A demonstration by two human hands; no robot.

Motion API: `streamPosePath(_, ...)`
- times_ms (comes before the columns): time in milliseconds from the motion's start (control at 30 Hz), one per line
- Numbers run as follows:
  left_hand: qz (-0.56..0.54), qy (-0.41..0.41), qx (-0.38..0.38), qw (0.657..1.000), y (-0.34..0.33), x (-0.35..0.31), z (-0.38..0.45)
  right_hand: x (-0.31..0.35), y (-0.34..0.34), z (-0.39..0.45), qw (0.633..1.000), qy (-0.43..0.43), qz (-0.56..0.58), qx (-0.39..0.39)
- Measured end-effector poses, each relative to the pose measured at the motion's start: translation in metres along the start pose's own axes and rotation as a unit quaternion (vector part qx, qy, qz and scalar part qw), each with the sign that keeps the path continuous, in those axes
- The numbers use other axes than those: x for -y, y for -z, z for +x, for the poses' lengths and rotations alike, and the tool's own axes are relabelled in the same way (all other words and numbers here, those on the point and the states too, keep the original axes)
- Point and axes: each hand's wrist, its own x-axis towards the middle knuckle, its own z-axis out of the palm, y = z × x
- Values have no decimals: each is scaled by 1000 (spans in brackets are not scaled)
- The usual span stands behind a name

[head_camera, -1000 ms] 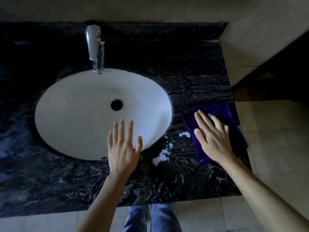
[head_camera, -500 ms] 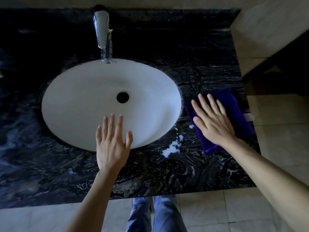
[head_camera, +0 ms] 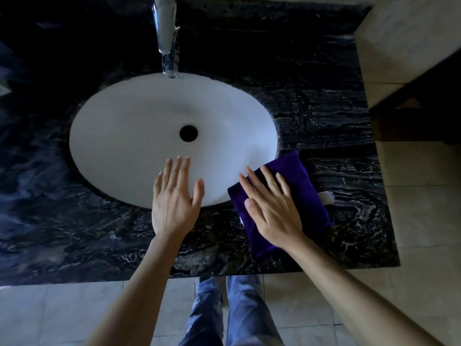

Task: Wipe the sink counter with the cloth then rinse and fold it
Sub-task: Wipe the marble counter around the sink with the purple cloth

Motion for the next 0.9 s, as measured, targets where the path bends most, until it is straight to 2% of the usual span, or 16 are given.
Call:
streamPosePath(167,-101,-7,-35,994,9,2,-7,39,-18,-9,996,-71,49,-38)
streamPosePath(267,-100,-8,-58,993,16,13,-14,56,-23,-10,987,-123,87,-62)
streamPosePath(333,-70,-2,-64,995,16,21,-21,70,-27,-11,989,-135,42,-53)
streamPosePath(467,9,-17,-32,999,9,22,-28,87,-36,-14,991,-101,-89,-10)
streamPosePath(633,46,-18,-14,999,7,21,-25,48,-29,-25,990,-81,-111,-20)
streamPosePath(900,117,-44,25,992,5,20,-24,-33,6,26,967,-222,-122,-34)
